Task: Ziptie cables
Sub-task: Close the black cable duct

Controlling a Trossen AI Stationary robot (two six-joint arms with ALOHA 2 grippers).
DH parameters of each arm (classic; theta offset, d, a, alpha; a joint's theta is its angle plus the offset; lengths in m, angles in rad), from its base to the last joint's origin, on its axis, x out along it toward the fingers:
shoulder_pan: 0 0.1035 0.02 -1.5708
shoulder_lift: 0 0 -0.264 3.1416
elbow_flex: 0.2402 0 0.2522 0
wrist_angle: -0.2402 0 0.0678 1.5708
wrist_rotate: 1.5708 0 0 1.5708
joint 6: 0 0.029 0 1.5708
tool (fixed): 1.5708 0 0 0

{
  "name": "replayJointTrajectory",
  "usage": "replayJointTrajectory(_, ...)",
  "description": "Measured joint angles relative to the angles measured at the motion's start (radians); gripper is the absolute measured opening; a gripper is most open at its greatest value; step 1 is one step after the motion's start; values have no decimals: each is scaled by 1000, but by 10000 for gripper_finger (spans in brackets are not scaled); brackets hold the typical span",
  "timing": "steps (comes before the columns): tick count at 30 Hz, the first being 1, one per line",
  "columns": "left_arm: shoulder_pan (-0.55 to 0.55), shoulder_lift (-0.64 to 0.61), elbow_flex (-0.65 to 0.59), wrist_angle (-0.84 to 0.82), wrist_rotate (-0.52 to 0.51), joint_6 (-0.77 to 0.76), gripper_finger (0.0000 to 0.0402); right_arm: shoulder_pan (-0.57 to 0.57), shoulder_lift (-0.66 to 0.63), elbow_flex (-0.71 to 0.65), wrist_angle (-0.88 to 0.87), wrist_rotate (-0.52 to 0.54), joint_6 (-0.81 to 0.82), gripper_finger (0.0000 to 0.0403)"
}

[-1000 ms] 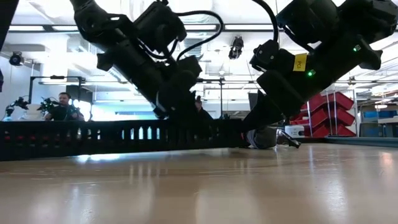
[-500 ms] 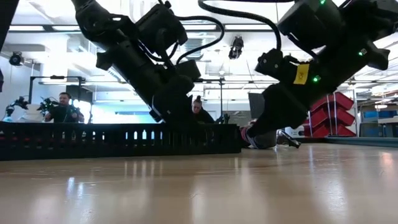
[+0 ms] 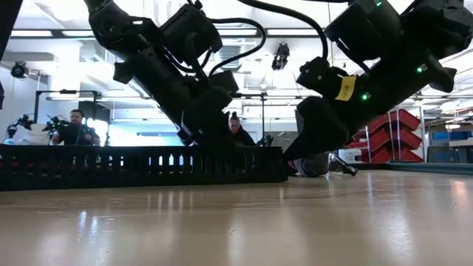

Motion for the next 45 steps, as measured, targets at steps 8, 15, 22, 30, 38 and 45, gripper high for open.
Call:
replayJointTrajectory(8, 1, 0, -1, 14, -4, -4, 240, 1, -8, 0, -9, 11, -5, 0)
replayJointTrajectory(15, 2, -2, 5, 44, -10, 8, 245, 7, -15, -2, -20, -6, 0, 0)
replayJointTrajectory(22, 4, -3, 5, 82, -10, 31, 244, 8, -15, -3, -24, -1, 2, 0)
replayJointTrajectory(30, 7, -3, 5, 79, -6, 33, 223, 8, -15, -4, -23, -9, 11, 0)
replayJointTrajectory(38, 8, -3, 5, 77, -1, 36, 244, 21, -16, -4, -21, -22, 5, 0)
replayJointTrajectory(45, 9, -3, 4, 79, 1, 29, 231, 31, -16, -5, -21, -19, 9, 0)
